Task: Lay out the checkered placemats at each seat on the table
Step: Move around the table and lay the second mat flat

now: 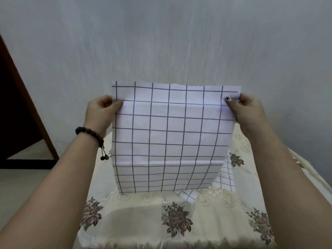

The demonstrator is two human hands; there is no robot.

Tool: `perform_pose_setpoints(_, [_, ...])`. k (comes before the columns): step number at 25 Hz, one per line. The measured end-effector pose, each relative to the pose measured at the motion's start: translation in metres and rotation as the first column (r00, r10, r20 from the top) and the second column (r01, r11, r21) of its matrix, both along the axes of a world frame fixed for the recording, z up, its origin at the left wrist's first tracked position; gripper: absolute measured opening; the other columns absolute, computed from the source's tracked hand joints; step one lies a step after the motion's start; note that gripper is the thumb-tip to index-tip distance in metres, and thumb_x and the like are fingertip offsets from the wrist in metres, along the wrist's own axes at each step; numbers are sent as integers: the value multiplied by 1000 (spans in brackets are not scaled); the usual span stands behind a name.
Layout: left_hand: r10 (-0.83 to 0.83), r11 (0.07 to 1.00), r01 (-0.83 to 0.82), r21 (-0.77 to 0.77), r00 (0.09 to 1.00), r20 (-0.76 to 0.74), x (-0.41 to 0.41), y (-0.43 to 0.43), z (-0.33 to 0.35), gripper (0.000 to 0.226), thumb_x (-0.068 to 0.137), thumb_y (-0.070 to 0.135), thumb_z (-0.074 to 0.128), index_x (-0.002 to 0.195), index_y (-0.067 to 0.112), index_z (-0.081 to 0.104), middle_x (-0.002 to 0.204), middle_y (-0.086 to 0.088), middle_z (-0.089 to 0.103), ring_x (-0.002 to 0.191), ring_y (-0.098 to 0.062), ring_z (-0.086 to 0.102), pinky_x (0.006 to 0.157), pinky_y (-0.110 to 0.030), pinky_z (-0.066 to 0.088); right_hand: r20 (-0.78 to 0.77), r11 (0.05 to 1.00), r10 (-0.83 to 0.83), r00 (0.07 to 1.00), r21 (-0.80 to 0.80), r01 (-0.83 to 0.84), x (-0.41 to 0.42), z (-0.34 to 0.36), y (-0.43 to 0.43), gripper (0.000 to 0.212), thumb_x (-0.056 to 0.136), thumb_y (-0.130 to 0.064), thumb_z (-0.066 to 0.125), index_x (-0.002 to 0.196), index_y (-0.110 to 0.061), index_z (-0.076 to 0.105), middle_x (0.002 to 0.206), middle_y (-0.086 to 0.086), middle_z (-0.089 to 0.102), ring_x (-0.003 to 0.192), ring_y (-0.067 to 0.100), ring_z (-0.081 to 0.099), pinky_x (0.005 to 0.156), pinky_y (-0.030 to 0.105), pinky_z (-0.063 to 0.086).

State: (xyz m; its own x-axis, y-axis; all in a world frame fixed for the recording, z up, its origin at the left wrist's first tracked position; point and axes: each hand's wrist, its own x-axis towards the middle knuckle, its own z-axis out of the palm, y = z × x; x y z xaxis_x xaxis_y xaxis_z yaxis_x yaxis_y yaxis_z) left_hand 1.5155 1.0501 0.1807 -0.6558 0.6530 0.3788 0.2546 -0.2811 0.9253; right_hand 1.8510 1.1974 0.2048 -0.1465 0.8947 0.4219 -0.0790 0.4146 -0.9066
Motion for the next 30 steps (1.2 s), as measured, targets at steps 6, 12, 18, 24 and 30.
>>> perform_pose_setpoints(6, [11,989,0,-149,997,73,-11,40,-45,27,78,15,74,102,2,67,96,-10,68,90,-19,62,87,-29,49,113,992,-26,993,-121,40,-10,-48,51,10,88,-8,60,86,-13,68,82,-1,65,82,18,60,86,39,50])
perform_pose_setpoints(12, [60,956,-39,-292,996,64,-26,80,-78,30,78,19,75,103,5,69,92,-5,68,70,-6,58,67,-18,43,158,972,-39,987,-223,75,-22,-87,92,18,85,-7,64,103,-1,68,85,0,67,82,19,62,81,36,54])
perform_pose_setpoints(18, [31,932,7,-362,995,99,-41,113,-116,5,80,9,71,78,12,66,59,6,69,51,0,65,51,-13,43,303,962,-108,947,-207,176,-38,-127,123,23,84,-12,67,102,2,69,84,8,69,70,11,56,64,21,53])
perform_pose_setpoints(24, [65,867,7,-499,990,126,-54,125,-170,18,79,14,74,67,14,60,65,-7,58,50,-17,57,47,-24,46,448,931,-51,893,-301,204,-45,-175,139,26,84,-21,68,60,-19,62,39,-10,42,32,5,30,44,23,29])
perform_pose_setpoints(30, [43,870,131,-474,940,339,-58,118,-206,8,82,6,69,79,0,63,66,-14,64,48,-18,63,53,-26,57,140,781,160,977,-623,-38,-47,-211,132,26,97,-17,49,96,4,63,90,21,68,81,29,70,69,32,61])
